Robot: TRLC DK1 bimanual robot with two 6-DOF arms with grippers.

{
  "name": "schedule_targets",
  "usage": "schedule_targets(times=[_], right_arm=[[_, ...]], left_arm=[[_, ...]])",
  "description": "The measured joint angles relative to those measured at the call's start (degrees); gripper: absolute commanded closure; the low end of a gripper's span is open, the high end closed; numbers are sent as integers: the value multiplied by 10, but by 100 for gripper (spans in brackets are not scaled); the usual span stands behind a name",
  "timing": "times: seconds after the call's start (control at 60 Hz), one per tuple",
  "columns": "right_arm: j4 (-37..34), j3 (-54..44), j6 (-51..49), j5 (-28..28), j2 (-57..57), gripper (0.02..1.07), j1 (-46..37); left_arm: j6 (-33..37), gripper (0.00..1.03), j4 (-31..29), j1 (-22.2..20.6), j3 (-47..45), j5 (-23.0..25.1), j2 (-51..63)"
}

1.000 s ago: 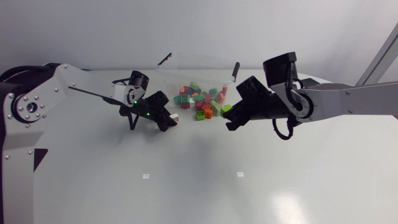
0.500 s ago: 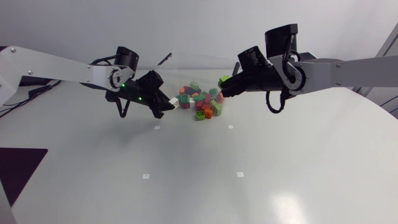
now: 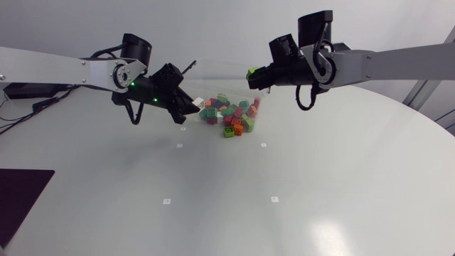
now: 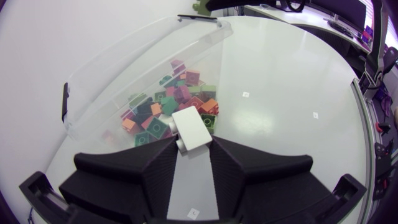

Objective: Place the duplo bricks in the container

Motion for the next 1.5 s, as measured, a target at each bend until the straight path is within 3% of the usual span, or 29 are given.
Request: schedule_targets(times=[0.117, 0.167, 0.217, 0.283, 0.367, 0.617, 1.0, 1.083, 1.167, 1.2, 1.3, 1.5], right_arm=[[0, 34, 1, 0, 37, 75, 0], [0, 45, 2, 1, 51, 67, 1], [-1, 55, 2, 5, 66, 52, 3], [-10, 69, 2, 12, 80, 19, 6], [-27, 87, 5, 17, 90, 7, 9], [-25, 78, 13, 20, 63, 7, 12], [17, -84, 12, 4, -65, 7, 4], [22, -121, 10, 0, -87, 7, 1], [28, -154, 8, 0, -105, 7, 1], [32, -169, 5, 0, -113, 7, 1], [43, -207, -2, 0, -127, 7, 3], [61, -263, -21, -15, -131, 7, 21]], left_arm=[[-20, 76, 0, -6, 12, 0, -3], [-30, 76, 1, -9, 18, 0, -3], [-43, 76, 8, -12, 24, 0, -3], [-60, 75, 22, -15, 31, 0, -3], [-79, 75, 29, -20, 47, 0, -2], [-136, 75, 40, -28, 162, -1, 40], [-160, 71, 25, -56, 297, -45, 174], [-160, 60, 17, -58, 319, -50, 191], [-161, 21, 10, -58, 335, -56, 202], [-162, 13, 7, -58, 339, -57, 205], [-161, 6, 0, -56, 342, -59, 207], [-161, 6, 0, -44, 319, -59, 193]])
